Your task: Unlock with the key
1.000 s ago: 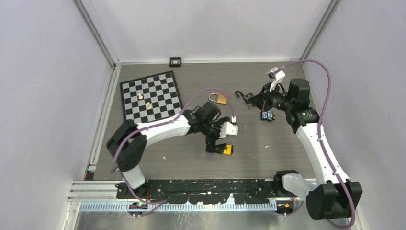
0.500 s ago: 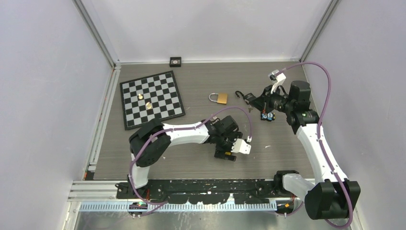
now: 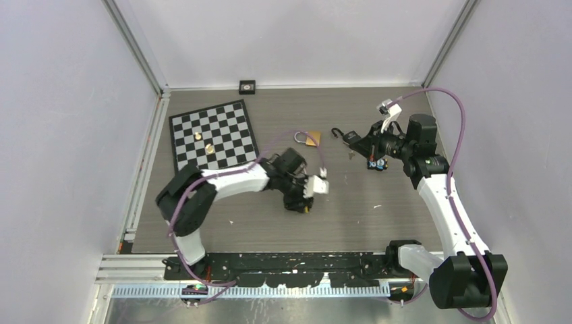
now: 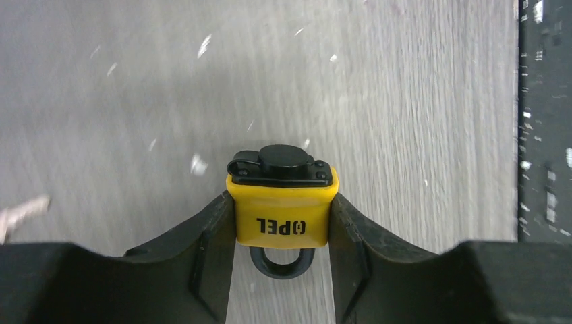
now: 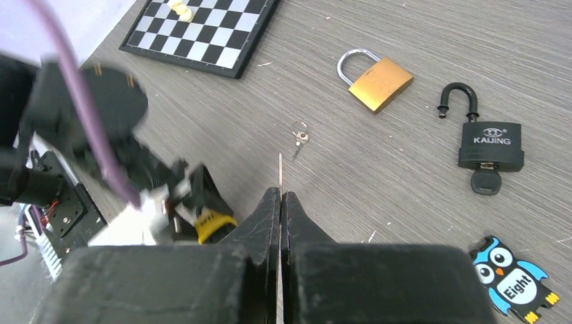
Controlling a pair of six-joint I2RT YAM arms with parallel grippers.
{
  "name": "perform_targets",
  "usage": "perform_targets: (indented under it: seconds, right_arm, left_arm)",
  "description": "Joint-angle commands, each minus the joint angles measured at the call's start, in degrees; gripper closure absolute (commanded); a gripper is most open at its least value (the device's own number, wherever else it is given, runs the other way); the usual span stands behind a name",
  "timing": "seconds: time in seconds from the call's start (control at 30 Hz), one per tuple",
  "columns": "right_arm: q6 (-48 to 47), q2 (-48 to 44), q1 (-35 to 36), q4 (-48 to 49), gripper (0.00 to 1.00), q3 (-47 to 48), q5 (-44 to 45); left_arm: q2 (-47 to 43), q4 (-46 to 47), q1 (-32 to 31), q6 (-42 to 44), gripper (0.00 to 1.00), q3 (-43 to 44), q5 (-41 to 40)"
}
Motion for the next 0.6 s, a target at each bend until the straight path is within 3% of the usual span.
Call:
perform_targets:
  seconds: [0.0,0.1,0.2,0.37,0.57]
  right_arm:
    - [-0.2,-0.9,-0.2,1.7,0.99,1.2,-4.3]
    - [-1.9,-0.6,0.7,-0.2,1.0,1.7,-6.9]
    - [-4.4,-0.6,2.1,-2.3,0.99,2.0,-10.1]
    - [-10.1,-2.0,6.5,-5.9,0.99,1.9,-12.2]
    - [-17.2,-2.8,14.1,-10.3,1.0,2.8,-6.9]
  left_arm:
    - [-11.7,3.8,10.2,-7.9,1.0,-3.3,21.2]
    - [-16.8,8.0,14.1,-11.3,1.0,-7.2,32.3]
    - [-19.9,12.3,15.2,-16.7,1.0,-9.7,37.2]
    - [-21.5,28.9,16.5,-33.0,1.0,-14.5,38.8]
    - [-19.2,44.7,19.2,-55.2,1.0,-16.2,37.0]
